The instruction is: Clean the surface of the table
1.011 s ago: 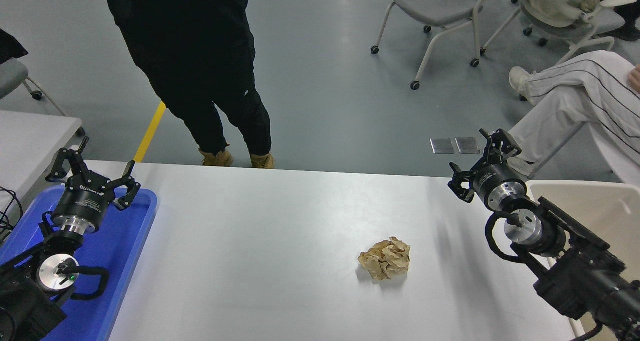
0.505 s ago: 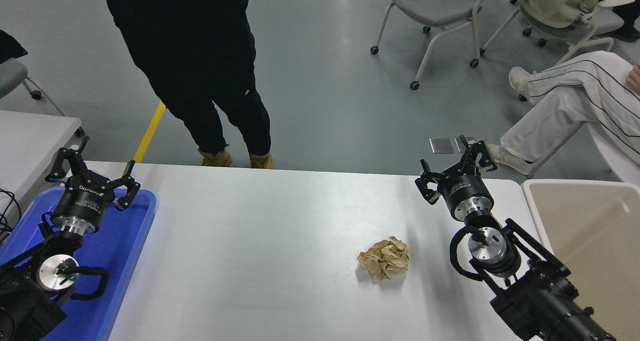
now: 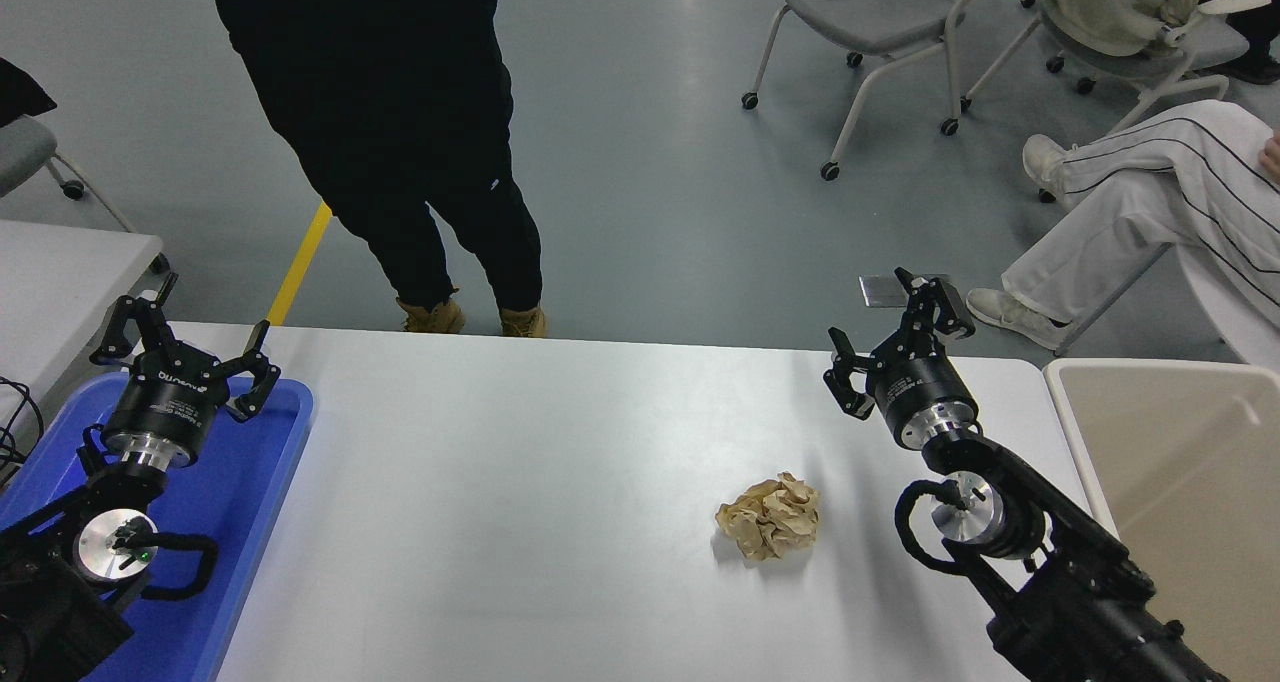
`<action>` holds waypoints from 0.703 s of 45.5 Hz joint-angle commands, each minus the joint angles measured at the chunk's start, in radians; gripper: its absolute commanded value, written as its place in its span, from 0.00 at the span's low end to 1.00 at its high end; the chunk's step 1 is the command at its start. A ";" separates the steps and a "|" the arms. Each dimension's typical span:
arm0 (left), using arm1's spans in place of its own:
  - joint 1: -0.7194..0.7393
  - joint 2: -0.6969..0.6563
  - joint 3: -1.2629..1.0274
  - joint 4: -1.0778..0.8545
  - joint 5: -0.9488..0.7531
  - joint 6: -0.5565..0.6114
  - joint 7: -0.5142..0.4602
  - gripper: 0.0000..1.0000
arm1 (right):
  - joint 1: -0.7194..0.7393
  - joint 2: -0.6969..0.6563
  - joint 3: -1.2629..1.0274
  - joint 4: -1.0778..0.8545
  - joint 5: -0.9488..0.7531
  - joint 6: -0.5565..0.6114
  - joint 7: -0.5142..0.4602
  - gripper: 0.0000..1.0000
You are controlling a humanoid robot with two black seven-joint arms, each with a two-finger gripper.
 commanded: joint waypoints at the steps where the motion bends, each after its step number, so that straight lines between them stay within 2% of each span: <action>1: 0.000 0.000 0.000 -0.001 0.000 0.000 0.000 1.00 | -0.008 -0.097 -0.179 0.080 -0.136 0.000 0.031 1.00; 11: -0.002 0.000 0.000 0.001 0.000 0.000 0.000 1.00 | 0.010 -0.212 -0.372 0.096 -0.222 0.000 0.027 1.00; 18: 0.000 0.000 0.000 0.001 0.000 0.000 0.000 1.00 | 0.026 -0.289 -0.400 0.107 -0.203 0.000 0.028 1.00; 32: 0.000 0.000 0.000 0.001 0.000 0.000 0.000 1.00 | 0.070 -0.469 -0.498 0.249 -0.285 -0.015 0.024 1.00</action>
